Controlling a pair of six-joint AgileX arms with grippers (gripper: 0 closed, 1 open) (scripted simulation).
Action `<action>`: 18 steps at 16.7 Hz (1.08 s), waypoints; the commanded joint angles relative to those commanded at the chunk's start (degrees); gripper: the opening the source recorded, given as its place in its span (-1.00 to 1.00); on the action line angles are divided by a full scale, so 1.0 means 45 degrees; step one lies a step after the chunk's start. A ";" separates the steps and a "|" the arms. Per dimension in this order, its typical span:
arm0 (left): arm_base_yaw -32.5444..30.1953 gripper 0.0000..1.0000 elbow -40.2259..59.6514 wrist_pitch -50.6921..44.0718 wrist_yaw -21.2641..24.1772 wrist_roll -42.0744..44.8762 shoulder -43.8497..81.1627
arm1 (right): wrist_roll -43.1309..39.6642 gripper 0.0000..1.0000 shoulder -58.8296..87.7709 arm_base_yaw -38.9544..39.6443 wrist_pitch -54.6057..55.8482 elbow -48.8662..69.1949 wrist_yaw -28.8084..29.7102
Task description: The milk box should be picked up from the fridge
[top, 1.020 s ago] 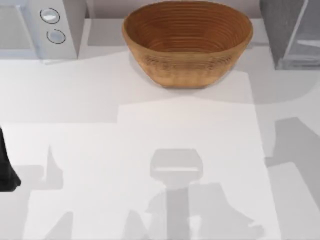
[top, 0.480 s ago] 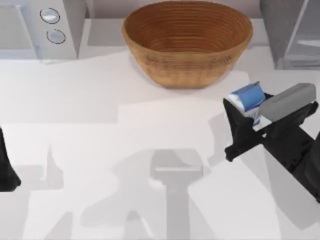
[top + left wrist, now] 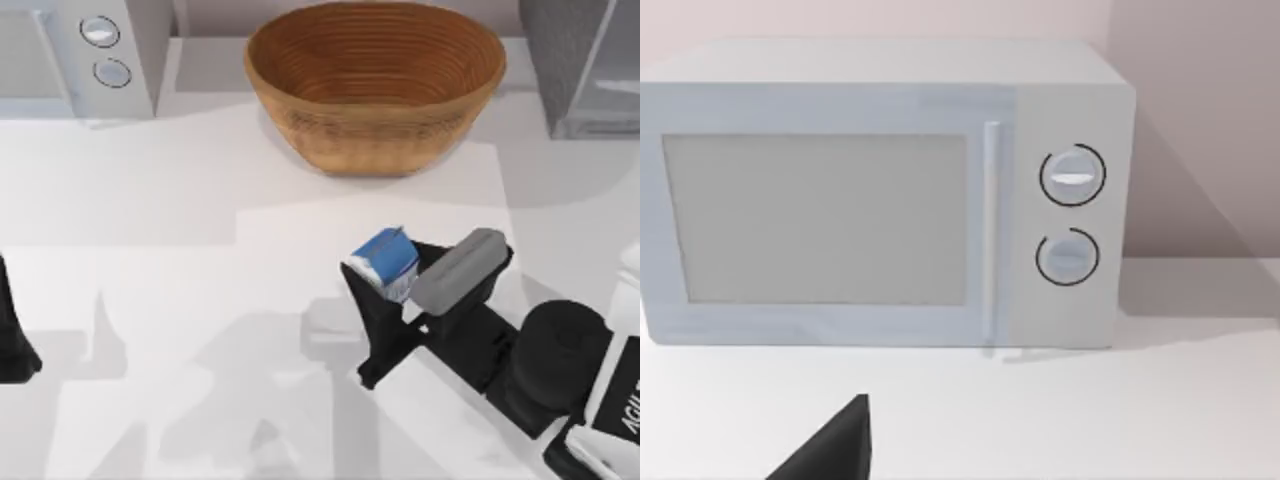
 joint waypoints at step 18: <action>0.0000 1.00 0.0000 0.0000 0.0000 0.0000 0.0000 | -0.0075 -1.00 0.2631 0.0333 -0.0940 0.3684 0.0069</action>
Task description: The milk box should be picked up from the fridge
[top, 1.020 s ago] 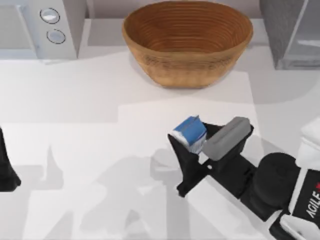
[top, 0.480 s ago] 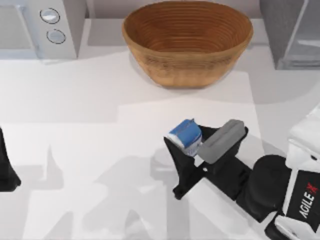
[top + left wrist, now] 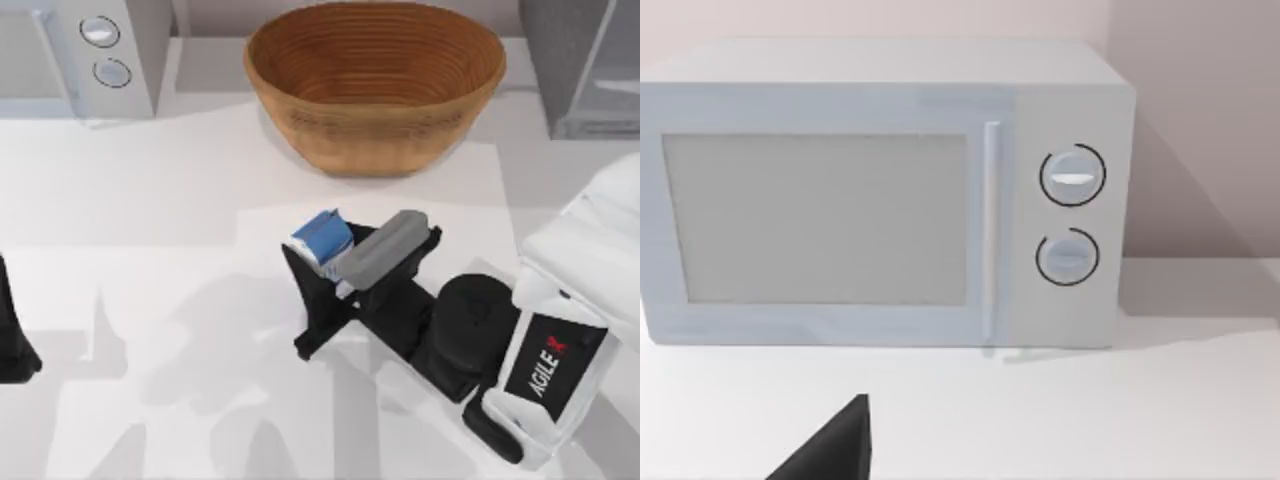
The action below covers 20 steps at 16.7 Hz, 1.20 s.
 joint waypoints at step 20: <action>0.0000 1.00 0.0000 0.0000 0.0000 0.0000 0.0000 | 0.0000 1.00 0.0008 -0.0002 -0.0022 0.0027 0.0001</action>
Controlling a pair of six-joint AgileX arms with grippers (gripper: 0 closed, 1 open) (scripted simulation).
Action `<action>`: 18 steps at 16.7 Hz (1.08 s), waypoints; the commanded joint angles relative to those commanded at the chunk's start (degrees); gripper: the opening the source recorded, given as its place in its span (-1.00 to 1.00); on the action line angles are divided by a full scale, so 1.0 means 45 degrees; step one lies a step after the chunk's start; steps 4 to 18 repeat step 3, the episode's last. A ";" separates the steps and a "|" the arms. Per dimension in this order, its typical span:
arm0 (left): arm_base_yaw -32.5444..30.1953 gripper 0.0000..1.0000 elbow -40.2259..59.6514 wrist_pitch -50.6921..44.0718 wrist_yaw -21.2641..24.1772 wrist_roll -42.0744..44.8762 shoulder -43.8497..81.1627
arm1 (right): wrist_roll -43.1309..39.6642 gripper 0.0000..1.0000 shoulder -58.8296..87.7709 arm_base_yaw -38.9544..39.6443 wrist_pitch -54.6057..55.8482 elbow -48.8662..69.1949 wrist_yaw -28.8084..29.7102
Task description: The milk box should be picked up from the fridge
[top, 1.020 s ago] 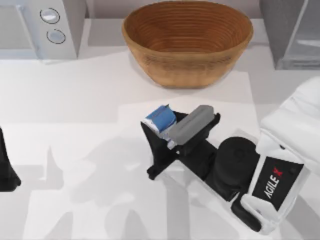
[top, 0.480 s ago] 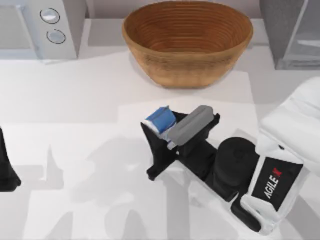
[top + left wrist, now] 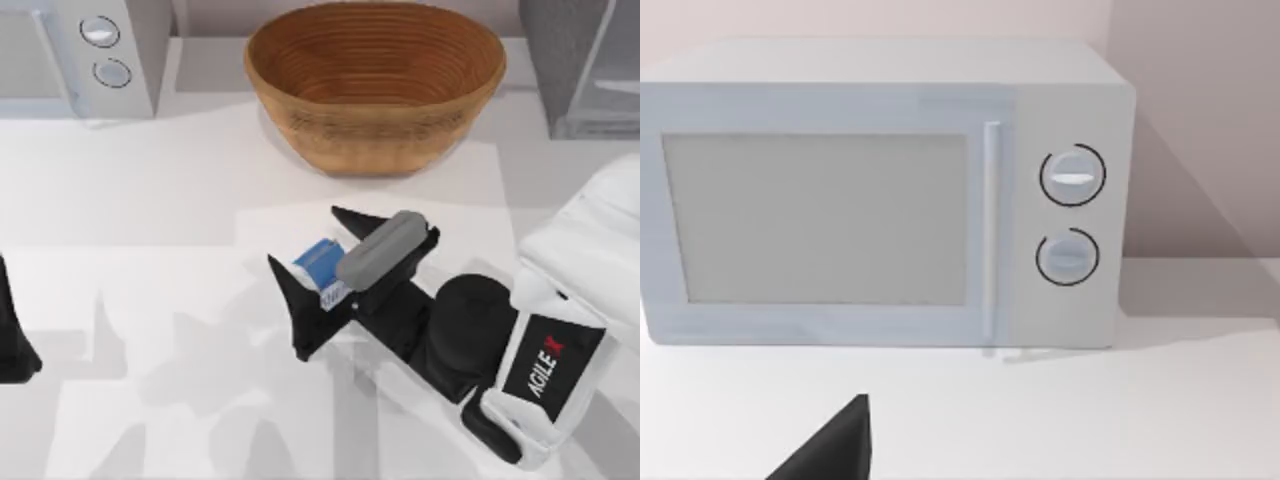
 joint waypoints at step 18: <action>0.0000 1.00 0.0000 0.0000 0.0000 0.0000 0.0000 | 0.0000 1.00 0.0000 0.0000 0.0000 0.0000 0.0000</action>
